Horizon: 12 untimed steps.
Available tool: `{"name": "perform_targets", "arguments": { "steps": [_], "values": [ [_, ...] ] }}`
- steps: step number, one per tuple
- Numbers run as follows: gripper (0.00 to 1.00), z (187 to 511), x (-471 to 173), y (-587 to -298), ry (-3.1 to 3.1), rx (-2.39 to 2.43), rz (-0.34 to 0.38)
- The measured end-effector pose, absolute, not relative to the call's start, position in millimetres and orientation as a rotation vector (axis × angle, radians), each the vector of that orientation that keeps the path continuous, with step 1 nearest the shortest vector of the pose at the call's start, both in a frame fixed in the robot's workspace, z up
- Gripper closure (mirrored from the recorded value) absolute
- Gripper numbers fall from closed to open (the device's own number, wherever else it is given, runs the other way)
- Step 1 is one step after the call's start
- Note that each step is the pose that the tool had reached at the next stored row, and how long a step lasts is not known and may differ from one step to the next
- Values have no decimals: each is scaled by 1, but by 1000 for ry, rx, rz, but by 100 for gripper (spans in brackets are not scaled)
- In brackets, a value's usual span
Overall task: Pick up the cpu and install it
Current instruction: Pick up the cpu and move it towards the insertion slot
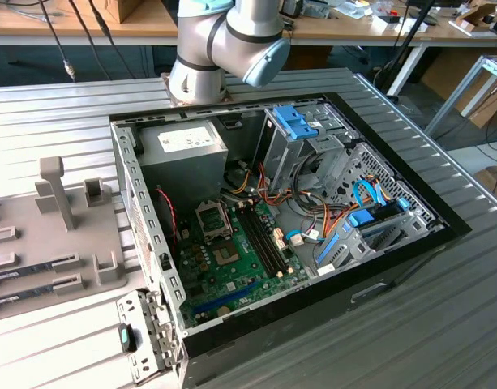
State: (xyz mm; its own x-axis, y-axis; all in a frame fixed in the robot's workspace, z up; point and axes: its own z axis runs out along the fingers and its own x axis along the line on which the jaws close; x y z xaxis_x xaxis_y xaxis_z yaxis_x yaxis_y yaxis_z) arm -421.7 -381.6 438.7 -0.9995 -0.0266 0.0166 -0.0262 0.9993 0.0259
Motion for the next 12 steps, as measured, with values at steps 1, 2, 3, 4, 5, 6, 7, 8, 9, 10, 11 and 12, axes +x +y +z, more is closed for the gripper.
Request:
{"name": "perform_targets", "arguments": {
  "steps": [1, 2, 3, 4, 5, 6, 7, 8, 9, 10, 11, 12],
  "values": [
    [53, 439, -421, -382, -3124, 41, -40],
    [53, 439, -420, -382, -3124, 41, -40],
    [53, 439, -420, -382, -3124, 41, -40],
    [53, 439, -419, -382, -3124, 41, -40],
    [53, 439, -418, -382, -3124, 41, -40],
    [53, 439, -418, -383, -3124, 41, -40],
    [53, 439, -418, -383, -3124, 41, -40],
    [53, 439, -417, -383, -3124, 41, -40],
    [53, 439, -417, -383, -3124, 41, -40],
    [53, 439, -416, -383, -3124, 41, -40],
    [53, 439, -416, -383, -3124, 41, -40],
    [53, 439, -415, -384, -3124, 41, -40]
  ]
}}
